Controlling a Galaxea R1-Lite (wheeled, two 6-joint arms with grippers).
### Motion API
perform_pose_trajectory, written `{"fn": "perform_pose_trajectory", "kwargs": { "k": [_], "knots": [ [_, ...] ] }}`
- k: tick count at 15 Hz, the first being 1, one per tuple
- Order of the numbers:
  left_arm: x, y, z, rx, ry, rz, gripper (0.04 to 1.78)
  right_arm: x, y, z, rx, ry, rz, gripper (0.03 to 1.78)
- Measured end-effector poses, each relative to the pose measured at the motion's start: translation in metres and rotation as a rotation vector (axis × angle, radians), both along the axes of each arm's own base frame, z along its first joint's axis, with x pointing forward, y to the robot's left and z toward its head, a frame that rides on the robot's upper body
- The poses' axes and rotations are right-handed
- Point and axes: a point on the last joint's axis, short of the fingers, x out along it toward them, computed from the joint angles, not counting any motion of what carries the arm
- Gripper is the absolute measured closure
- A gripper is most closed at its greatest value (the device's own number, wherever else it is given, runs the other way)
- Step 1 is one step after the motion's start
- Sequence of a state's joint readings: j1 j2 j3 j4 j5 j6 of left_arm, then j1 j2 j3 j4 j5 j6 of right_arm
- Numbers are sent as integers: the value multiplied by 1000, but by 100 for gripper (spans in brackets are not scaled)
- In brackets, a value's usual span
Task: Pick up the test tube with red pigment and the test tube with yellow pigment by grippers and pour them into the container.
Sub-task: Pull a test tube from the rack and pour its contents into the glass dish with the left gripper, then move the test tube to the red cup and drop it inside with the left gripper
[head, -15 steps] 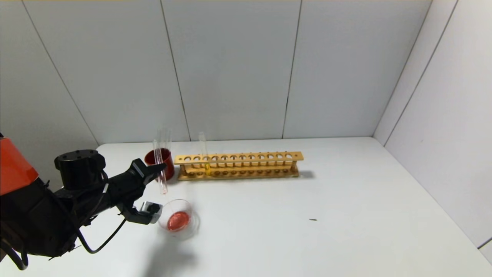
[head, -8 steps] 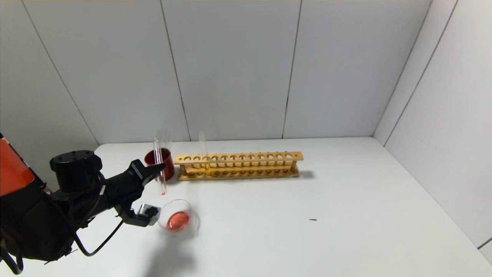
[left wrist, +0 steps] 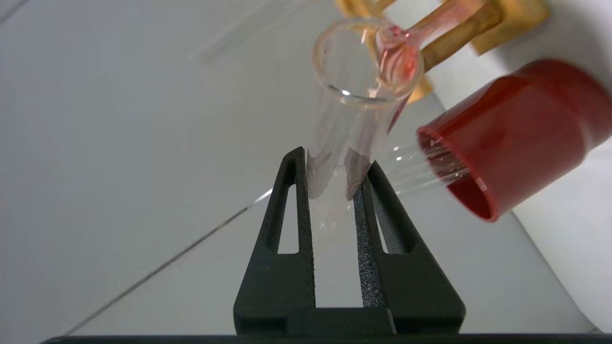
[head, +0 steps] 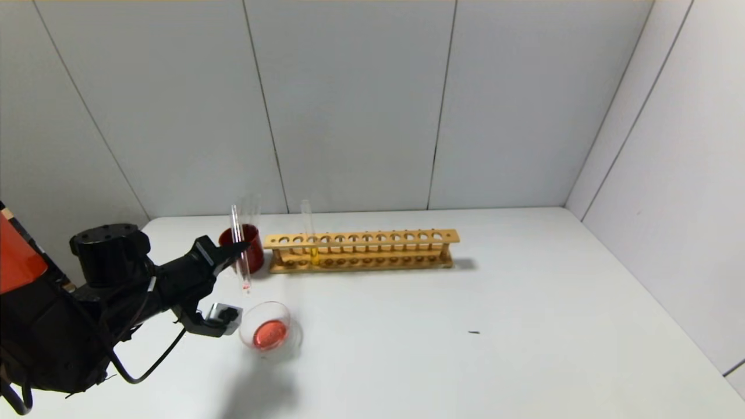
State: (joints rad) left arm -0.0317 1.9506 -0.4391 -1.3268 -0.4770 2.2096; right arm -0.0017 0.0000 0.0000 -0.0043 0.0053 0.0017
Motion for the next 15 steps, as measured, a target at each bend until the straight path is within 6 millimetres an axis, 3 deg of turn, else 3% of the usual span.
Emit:
{"fn": "perform_pose_trajectory", "kwargs": {
  "k": [5,8,11,15],
  "knots": [
    [2,4,16,-358,54,243,152,0,0,0,0,0,0,6],
    [5,5,43,-715,4,470,152,0,0,0,0,0,0,6],
    [-2,7,69,-1050,-4,580,152,0,0,0,0,0,0,6],
    [-14,8,112,-1409,163,645,152,0,0,0,0,0,0,6]
  ]
}}
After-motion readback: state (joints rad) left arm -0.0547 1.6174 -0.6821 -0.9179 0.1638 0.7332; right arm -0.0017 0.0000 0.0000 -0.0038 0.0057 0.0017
